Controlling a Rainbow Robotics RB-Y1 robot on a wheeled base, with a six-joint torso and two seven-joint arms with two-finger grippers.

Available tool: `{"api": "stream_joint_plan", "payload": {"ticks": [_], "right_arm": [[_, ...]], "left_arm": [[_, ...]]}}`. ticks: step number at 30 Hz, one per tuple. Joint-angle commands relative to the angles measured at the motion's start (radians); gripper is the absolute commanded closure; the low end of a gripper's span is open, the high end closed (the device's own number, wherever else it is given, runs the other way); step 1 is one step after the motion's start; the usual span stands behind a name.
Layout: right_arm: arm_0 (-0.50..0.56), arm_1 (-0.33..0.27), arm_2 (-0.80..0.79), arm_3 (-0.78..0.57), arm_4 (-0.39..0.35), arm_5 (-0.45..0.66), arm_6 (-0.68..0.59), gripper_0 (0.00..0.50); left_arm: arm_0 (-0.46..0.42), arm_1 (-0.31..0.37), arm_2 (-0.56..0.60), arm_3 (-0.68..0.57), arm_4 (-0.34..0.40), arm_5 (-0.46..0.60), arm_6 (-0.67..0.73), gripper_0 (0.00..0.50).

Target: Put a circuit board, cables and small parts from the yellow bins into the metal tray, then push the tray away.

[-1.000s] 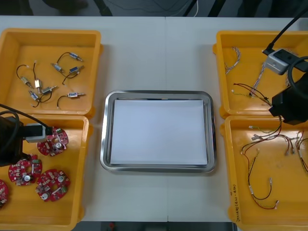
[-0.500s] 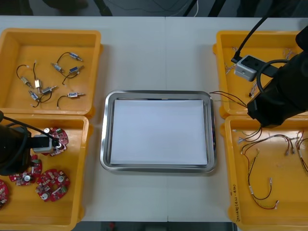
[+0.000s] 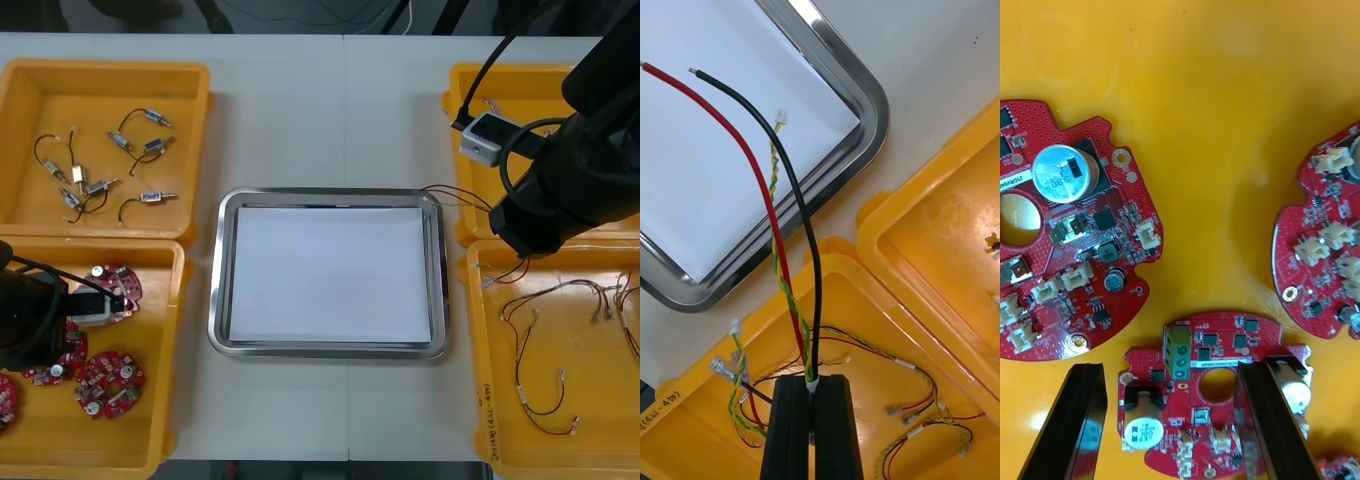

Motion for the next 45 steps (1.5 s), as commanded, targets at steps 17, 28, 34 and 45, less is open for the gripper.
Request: {"api": "stream_joint_plan", "payload": {"ticks": [17, 28, 34, 45], "right_arm": [[-0.042, 0.036, 0.031, -0.041, 0.058, 0.014, 0.045, 0.500], [-0.042, 0.035, 0.031, -0.041, 0.056, 0.014, 0.043, 0.500], [-0.042, 0.036, 0.031, -0.039, 0.052, 0.021, 0.040, 0.500], [-0.037, 0.036, 0.030, -0.041, 0.058, 0.024, 0.037, 0.500]], "left_arm": [[-0.044, -0.002, -0.112, 0.059, -0.013, -0.078, -0.070, 0.000], [-0.055, -0.006, -0.112, 0.059, -0.013, -0.078, -0.070, 0.500], [-0.058, -0.005, -0.110, 0.059, -0.011, -0.077, -0.070, 0.500], [-0.069, -0.005, -0.052, 0.046, 0.014, 0.009, -0.074, 0.500]]}}
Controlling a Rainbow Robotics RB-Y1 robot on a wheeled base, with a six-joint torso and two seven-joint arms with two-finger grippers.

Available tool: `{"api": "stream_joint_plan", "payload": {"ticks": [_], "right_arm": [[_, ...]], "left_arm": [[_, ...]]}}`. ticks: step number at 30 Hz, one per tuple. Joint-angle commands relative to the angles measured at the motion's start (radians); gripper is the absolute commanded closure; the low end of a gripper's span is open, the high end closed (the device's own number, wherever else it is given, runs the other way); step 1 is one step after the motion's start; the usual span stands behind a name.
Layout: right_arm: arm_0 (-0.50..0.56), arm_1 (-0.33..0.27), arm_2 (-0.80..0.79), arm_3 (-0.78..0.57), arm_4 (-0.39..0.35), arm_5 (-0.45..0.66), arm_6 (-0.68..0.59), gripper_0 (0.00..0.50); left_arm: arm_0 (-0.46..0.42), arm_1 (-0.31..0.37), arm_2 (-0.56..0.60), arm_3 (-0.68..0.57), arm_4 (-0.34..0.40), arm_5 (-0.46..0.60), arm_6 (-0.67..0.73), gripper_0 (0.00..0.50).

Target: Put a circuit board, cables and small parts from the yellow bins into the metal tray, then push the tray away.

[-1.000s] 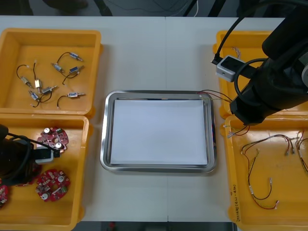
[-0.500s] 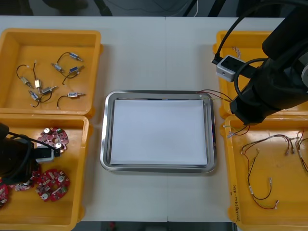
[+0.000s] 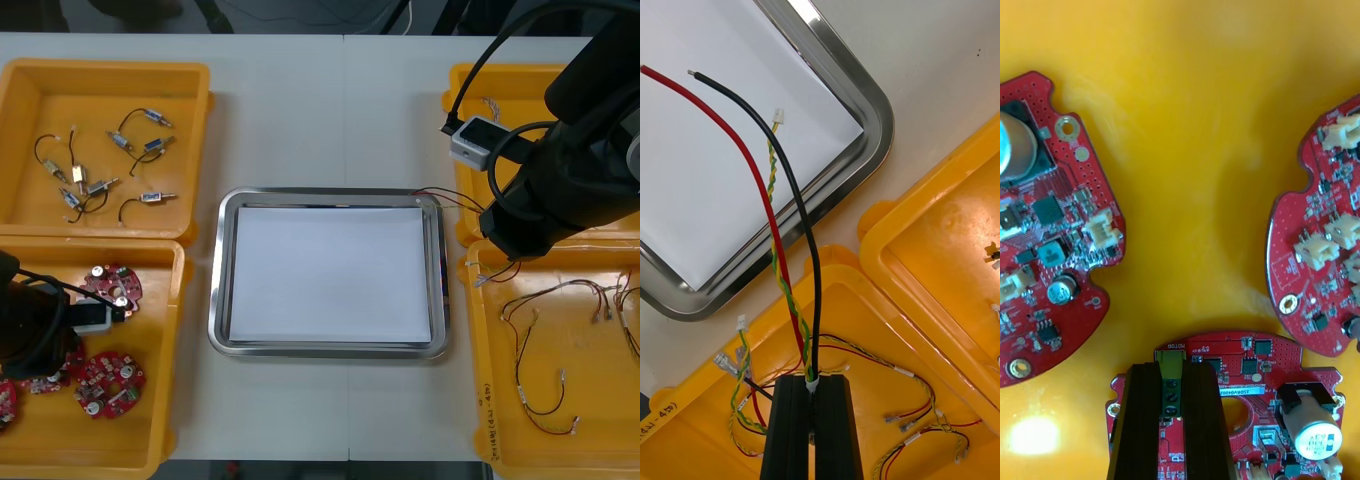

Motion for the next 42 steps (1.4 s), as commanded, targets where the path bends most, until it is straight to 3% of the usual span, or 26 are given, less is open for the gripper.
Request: {"api": "stream_joint_plan", "payload": {"ticks": [1, 9, 16, 27, 36, 42], "right_arm": [[-0.035, 0.006, 0.012, -0.029, 0.005, 0.008, 0.033, 0.500], [-0.035, 0.006, 0.010, -0.029, 0.015, 0.014, 0.034, 0.500], [-0.036, 0.006, 0.012, -0.029, 0.021, 0.020, 0.033, 0.500], [-0.036, 0.006, 0.010, -0.029, 0.019, 0.020, 0.037, 0.500], [-0.035, 0.008, 0.010, -0.029, 0.027, 0.025, 0.034, 0.500], [-0.036, 0.006, 0.010, -0.027, 0.028, 0.025, 0.033, 0.500]], "left_arm": [[-0.025, -0.005, 0.073, -0.023, 0.020, 0.079, -0.074, 0.500], [0.031, -0.018, 0.240, -0.066, 0.048, 0.191, -0.073, 0.500], [0.082, -0.078, 0.416, -0.109, 0.074, 0.324, -0.060, 0.500], [0.090, -0.203, 0.628, -0.157, 0.085, 0.542, -0.017, 0.500], [0.039, -0.213, 0.659, -0.264, 0.078, 0.681, 0.171, 0.500], [-0.070, -0.236, 0.597, -0.305, 0.089, 0.764, 0.315, 0.500]]}}
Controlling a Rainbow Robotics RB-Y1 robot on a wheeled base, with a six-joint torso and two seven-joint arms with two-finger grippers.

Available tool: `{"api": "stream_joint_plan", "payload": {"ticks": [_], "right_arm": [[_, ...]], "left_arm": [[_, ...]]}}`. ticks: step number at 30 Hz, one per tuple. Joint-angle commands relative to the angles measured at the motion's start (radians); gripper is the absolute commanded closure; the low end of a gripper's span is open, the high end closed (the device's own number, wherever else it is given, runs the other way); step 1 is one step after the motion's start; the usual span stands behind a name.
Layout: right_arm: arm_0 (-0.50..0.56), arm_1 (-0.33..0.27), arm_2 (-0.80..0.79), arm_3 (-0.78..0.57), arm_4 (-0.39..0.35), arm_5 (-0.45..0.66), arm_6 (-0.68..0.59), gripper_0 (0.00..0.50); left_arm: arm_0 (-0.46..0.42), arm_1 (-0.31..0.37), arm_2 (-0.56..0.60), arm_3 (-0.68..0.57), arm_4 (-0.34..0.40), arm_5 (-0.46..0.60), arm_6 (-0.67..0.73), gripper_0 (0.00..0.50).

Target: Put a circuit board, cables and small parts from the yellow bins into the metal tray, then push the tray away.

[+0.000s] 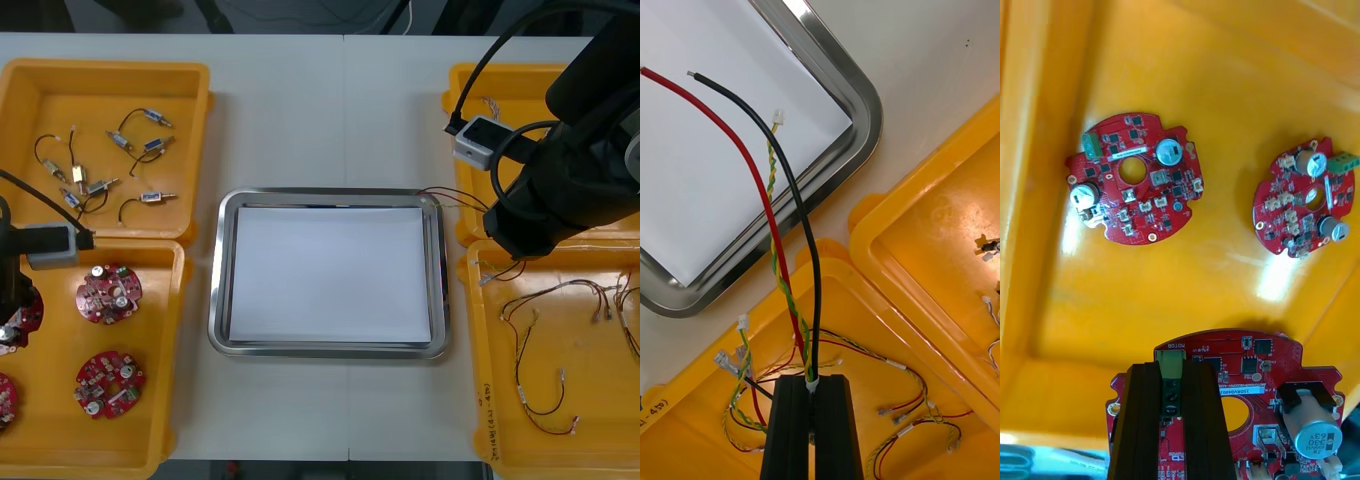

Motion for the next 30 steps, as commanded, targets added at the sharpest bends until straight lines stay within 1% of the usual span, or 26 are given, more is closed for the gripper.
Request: {"api": "stream_joint_plan", "payload": {"ticks": [1, 2, 5, 7, 8, 11, 12, 14, 16, 20, 23, 26, 30], "right_arm": [[-0.036, 0.006, 0.012, -0.028, 0.011, 0.008, 0.033, 0.500], [-0.036, 0.006, 0.012, -0.028, 0.011, 0.008, 0.033, 0.500], [-0.036, 0.008, 0.010, -0.026, 0.011, 0.008, 0.033, 0.500], [-0.036, 0.006, 0.010, -0.028, 0.011, 0.008, 0.033, 0.500], [-0.036, 0.006, 0.012, -0.026, 0.013, 0.007, 0.033, 0.500], [-0.036, 0.008, 0.010, -0.026, 0.014, 0.008, 0.033, 0.500], [-0.036, 0.008, 0.010, -0.026, 0.014, 0.008, 0.033, 0.500], [-0.036, 0.008, 0.010, -0.028, 0.017, 0.008, 0.031, 0.500], [-0.036, 0.008, 0.010, -0.026, 0.017, 0.008, 0.031, 0.500], [-0.036, 0.008, 0.012, -0.028, 0.017, 0.008, 0.031, 0.500], [-0.036, 0.006, 0.010, -0.026, 0.019, 0.008, 0.031, 0.500], [-0.036, 0.006, 0.010, -0.028, 0.019, 0.008, 0.031, 0.500], [-0.036, 0.006, 0.012, -0.028, 0.019, 0.008, 0.030, 0.500]], "left_arm": [[-0.135, -0.035, -0.064, -0.044, 0.013, 0.044, 0.260, 0.500], [-0.135, -0.035, -0.064, -0.044, 0.013, 0.044, 0.260, 0.500], [-0.222, -0.060, -0.148, -0.051, 0.008, 0.044, 0.350, 0.500], [-0.235, -0.063, -0.161, -0.051, 0.005, 0.044, 0.361, 0.500], [-0.297, -0.078, -0.224, -0.051, -0.012, 0.044, 0.408, 0.500], [-0.379, -0.110, -0.309, -0.046, -0.042, 0.044, 0.470, 0.500], [-0.394, -0.118, -0.323, -0.044, -0.047, 0.044, 0.481, 0.500], [-0.457, -0.150, -0.372, -0.024, -0.047, 0.044, 0.527, 0.500], [-0.501, -0.181, -0.408, -0.008, -0.051, 0.044, 0.556, 0.500], [-0.563, -0.245, -0.458, 0.017, -0.071, 0.044, 0.585, 0.500], [-0.590, -0.287, -0.480, 0.029, -0.093, 0.042, 0.596, 0.500], [-0.630, -0.337, -0.526, 0.054, -0.139, 0.044, 0.631, 0.500], [-0.658, -0.380, -0.581, 0.055, -0.191, 0.042, 0.697, 0.500]]}}
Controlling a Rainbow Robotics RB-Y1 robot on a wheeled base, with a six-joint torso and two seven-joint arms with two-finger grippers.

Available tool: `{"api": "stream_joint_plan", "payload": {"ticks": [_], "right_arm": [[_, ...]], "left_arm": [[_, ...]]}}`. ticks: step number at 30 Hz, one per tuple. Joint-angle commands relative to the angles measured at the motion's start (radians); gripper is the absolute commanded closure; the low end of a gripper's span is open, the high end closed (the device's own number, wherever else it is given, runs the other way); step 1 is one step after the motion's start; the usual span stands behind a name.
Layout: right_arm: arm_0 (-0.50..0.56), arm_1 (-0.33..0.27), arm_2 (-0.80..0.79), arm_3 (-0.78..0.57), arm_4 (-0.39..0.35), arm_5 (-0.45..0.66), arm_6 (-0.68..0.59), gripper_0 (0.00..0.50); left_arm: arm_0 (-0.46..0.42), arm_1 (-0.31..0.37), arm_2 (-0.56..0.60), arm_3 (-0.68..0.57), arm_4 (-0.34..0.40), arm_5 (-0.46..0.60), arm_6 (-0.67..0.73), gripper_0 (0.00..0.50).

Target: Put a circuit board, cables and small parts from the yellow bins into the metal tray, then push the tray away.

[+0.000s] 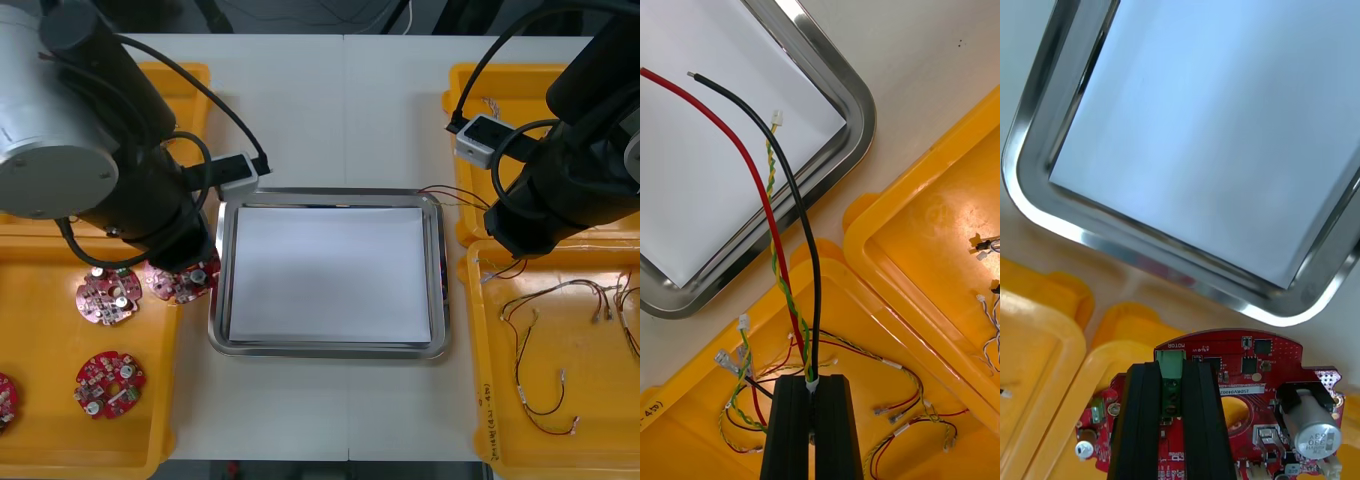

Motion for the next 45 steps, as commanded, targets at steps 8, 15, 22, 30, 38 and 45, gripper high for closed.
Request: {"api": "stream_joint_plan", "payload": {"ticks": [8, 15, 22, 30, 38, 45], "right_arm": [[-0.035, 0.008, 0.012, -0.027, 0.006, 0.005, 0.027, 0.500], [-0.035, 0.008, 0.012, -0.025, 0.007, 0.005, 0.024, 0.500], [-0.035, 0.008, 0.012, -0.027, 0.009, 0.005, 0.020, 0.500], [-0.035, 0.008, 0.010, -0.025, 0.010, 0.005, 0.020, 0.500], [-0.035, 0.008, 0.010, -0.027, 0.010, 0.005, 0.020, 0.500], [-0.035, 0.008, 0.012, -0.027, 0.012, 0.005, 0.020, 0.500]], "left_arm": [[-0.107, -0.169, -0.137, 0.028, -0.140, 0.006, 0.259, 0.500], [-0.125, -0.184, -0.202, 0.065, -0.169, -0.020, 0.289, 0.500], [-0.127, -0.167, -0.280, 0.122, -0.198, -0.120, 0.308, 0.500], [-0.125, -0.150, -0.365, 0.160, -0.240, -0.199, 0.334, 0.500], [-0.125, -0.135, -0.443, 0.206, -0.261, -0.281, 0.368, 0.500], [-0.125, -0.132, -0.500, 0.270, -0.287, -0.371, 0.386, 0.500]]}}
